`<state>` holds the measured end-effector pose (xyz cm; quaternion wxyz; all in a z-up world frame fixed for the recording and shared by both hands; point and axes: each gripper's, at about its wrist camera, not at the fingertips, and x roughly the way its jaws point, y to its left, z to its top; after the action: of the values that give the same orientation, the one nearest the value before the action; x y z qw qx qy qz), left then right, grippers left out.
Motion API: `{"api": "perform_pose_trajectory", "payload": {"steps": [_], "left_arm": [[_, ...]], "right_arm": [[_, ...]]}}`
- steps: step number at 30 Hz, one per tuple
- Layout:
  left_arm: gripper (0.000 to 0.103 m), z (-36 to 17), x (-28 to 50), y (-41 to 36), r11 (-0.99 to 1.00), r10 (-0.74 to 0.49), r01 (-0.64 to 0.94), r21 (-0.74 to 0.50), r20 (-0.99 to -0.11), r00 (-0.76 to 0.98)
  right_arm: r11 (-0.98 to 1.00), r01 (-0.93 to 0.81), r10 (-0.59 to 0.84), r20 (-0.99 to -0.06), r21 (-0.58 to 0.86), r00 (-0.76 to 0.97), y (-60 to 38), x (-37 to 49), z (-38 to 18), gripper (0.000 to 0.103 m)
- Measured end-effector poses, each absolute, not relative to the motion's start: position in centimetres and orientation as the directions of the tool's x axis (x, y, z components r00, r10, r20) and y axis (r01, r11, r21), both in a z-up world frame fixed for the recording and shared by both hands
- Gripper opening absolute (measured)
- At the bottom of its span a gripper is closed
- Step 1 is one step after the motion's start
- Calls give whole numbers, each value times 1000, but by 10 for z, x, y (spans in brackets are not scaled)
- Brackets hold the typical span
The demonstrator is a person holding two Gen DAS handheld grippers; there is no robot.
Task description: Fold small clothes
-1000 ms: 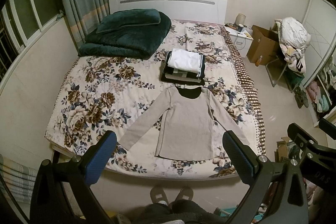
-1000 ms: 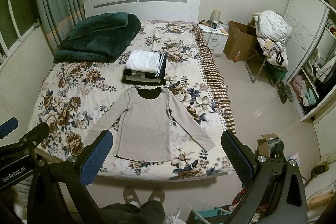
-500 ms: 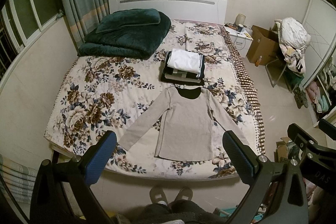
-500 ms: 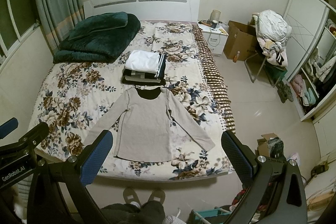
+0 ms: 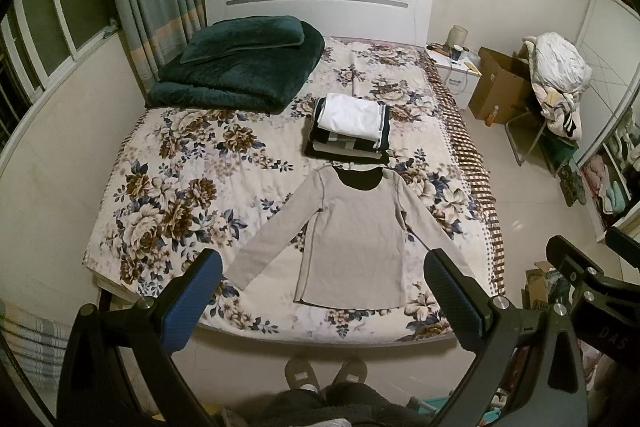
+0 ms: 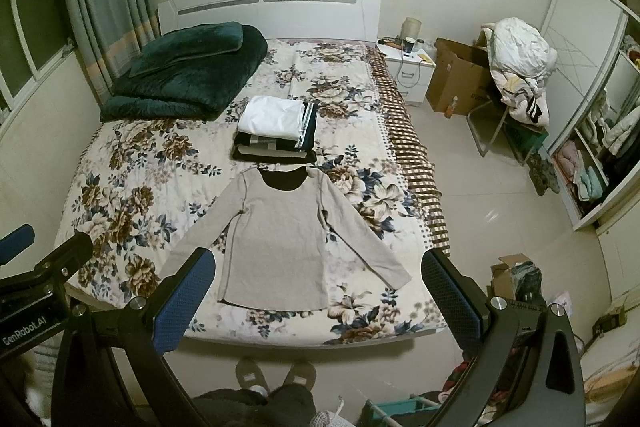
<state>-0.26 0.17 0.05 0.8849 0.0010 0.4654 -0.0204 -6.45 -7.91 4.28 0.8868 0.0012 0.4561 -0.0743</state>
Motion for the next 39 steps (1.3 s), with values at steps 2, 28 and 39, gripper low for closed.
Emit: {"api": "perform_pose_trajectory", "payload": {"steps": [2, 28, 39], "left_arm": [[103, 0, -3, 2, 999, -37, 40, -17, -825, 565], [103, -341, 226, -56, 969, 246, -109, 222, -907, 342], [103, -490, 273, -69, 951, 303, -120, 284, -933, 194]], "right_arm": [[989, 136, -131, -811, -64, 570, -72, -62, 55, 103], [643, 763, -32, -992, 73, 122, -403, 63, -424, 99], [401, 907, 90, -991, 131, 103, -500, 71, -626, 85]]}}
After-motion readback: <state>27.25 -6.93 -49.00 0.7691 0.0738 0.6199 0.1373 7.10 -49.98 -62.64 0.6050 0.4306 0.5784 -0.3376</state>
